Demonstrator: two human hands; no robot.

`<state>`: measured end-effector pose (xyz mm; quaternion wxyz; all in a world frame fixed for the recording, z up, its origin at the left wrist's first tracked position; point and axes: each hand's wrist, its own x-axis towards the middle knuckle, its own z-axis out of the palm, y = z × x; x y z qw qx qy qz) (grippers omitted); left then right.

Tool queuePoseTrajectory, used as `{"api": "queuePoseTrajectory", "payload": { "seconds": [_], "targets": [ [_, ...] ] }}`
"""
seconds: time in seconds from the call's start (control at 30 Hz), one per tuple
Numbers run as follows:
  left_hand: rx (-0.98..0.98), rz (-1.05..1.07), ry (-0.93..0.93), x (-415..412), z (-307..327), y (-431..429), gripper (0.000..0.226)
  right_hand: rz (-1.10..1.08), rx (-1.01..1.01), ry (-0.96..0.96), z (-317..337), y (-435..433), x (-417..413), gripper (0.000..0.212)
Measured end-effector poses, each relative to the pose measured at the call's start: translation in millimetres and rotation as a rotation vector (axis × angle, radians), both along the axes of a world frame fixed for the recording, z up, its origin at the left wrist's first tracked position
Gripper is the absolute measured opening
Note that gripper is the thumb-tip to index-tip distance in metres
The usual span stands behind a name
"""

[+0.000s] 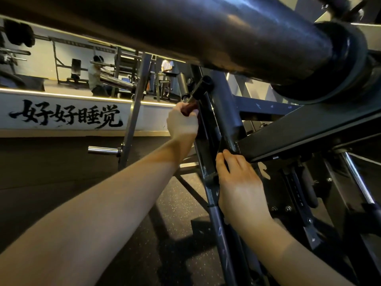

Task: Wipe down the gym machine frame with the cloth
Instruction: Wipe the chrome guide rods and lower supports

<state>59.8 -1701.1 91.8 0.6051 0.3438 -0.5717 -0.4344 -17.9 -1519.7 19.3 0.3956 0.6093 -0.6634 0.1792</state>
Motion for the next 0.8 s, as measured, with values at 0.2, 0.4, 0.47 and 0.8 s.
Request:
{"api": "queuePoseTrajectory", "payload": {
  "seconds": [0.2, 0.4, 0.47, 0.8],
  "targets": [
    [-0.575, -0.140, -0.451, 38, -66, 26, 0.019, -0.004, -0.008, -0.010, 0, 1, 3, 0.050],
    [-0.254, -0.062, -0.113, 39, -14, 6, 0.016, -0.002, 0.021, -0.003, 1, 1, 2, 0.054],
    [-0.141, 0.017, -0.101, 16, -1, 3, 0.018, -0.001, 0.015, -0.004, 2, 2, 3, 0.053],
    [-0.146, -0.238, -0.416, 74, -62, -1, 0.019, -0.020, 0.032, -0.033, 1, 2, 5, 0.058]
  ]
}}
